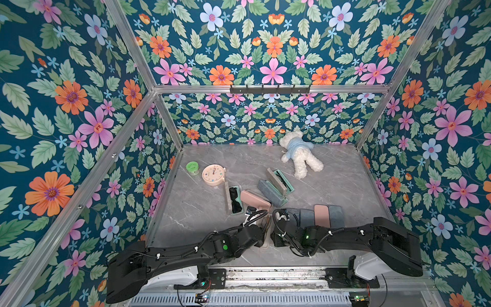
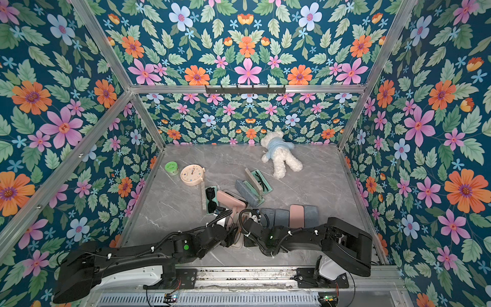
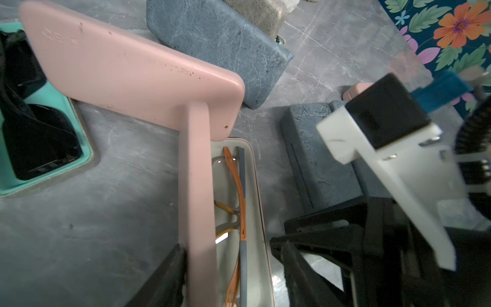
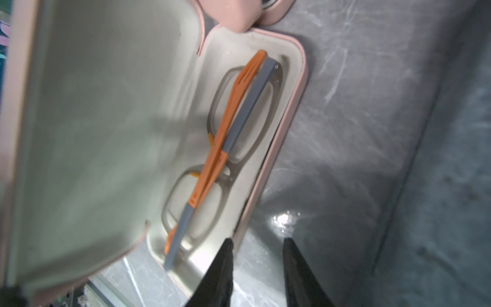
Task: Close the glasses case
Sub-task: Close the glasses case at the center of the board.
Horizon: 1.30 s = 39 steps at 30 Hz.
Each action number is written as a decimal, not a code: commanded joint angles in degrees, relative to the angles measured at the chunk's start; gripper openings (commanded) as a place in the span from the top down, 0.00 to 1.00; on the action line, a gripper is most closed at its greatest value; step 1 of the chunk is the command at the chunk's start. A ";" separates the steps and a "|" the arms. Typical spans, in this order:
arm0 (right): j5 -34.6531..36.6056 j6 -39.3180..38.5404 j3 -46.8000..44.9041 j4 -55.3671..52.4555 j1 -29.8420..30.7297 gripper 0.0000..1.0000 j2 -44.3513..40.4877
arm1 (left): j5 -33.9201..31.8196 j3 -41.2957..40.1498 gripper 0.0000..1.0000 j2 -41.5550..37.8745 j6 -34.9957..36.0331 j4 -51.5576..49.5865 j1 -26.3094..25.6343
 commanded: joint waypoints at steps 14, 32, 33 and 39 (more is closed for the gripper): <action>0.23 -0.33 -0.80 1.38 -0.70 0.70 -0.94 | -2.88 1.31 0.36 -4.82 -3.99 -4.77 -0.13; -0.58 -0.55 -0.88 2.06 -0.71 0.76 0.03 | -2.20 5.12 0.69 3.37 -4.45 -6.14 0.72; -0.68 -0.57 -0.88 2.01 -0.70 0.76 0.03 | -1.91 4.88 0.72 3.35 -4.29 -5.54 0.80; -0.93 -0.79 -1.05 2.31 -0.72 0.77 0.03 | -1.09 4.01 0.84 4.28 -4.52 -4.01 1.06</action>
